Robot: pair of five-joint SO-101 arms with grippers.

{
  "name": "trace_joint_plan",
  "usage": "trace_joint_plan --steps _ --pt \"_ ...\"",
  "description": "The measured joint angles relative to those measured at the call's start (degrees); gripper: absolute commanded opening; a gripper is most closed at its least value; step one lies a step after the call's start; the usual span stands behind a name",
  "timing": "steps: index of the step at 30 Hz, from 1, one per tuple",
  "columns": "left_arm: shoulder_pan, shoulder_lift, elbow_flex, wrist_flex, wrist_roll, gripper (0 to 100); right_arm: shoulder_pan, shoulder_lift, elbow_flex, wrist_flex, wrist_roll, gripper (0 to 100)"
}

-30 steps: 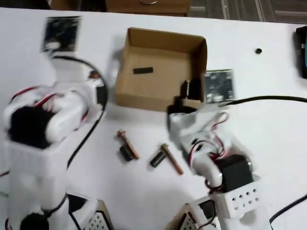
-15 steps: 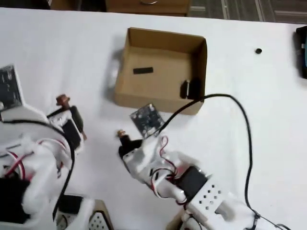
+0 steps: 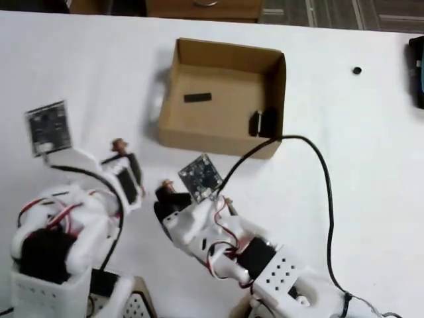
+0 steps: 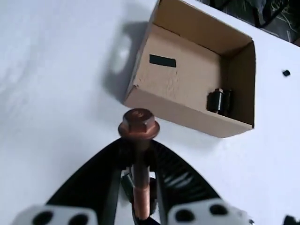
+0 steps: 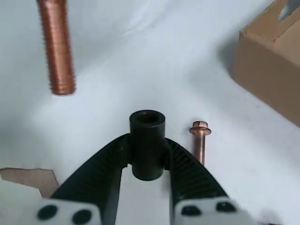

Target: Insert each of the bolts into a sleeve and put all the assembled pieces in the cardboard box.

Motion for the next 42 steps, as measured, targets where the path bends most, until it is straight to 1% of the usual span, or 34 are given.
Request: trace_joint_plan --steps 4,7,12,16,20,25,29,34,42 --pt "2.3 2.1 0.0 -3.6 -0.1 2 0.1 0.0 4.1 -7.7 0.3 1.9" --pt "2.5 4.0 0.0 -6.1 -2.9 2 0.1 0.0 5.5 -11.0 3.3 1.9" --pt "2.5 5.0 0.0 -10.8 -11.3 2 0.0 -2.0 5.8 -11.9 4.7 1.9" --pt "2.5 5.0 1.8 -12.4 -13.8 2 0.0 -7.1 5.8 -10.4 4.7 1.9" --pt "2.5 5.0 4.9 -13.7 -13.5 2 0.0 -11.2 6.9 -6.9 4.7 1.9" --pt "3.1 2.3 5.5 -16.6 -8.8 2 0.0 -13.1 7.4 -6.3 4.2 1.9" --pt "3.1 1.9 5.5 -16.6 -5.7 2 0.1 -13.1 8.6 -6.3 -1.8 1.9" --pt "3.1 1.9 5.5 -16.6 -5.2 2 0.1 -13.6 8.6 -6.3 -3.3 1.9" --pt "4.3 0.5 5.6 -14.5 -5.2 2 0.1 -13.6 8.6 -6.3 -3.3 1.9"
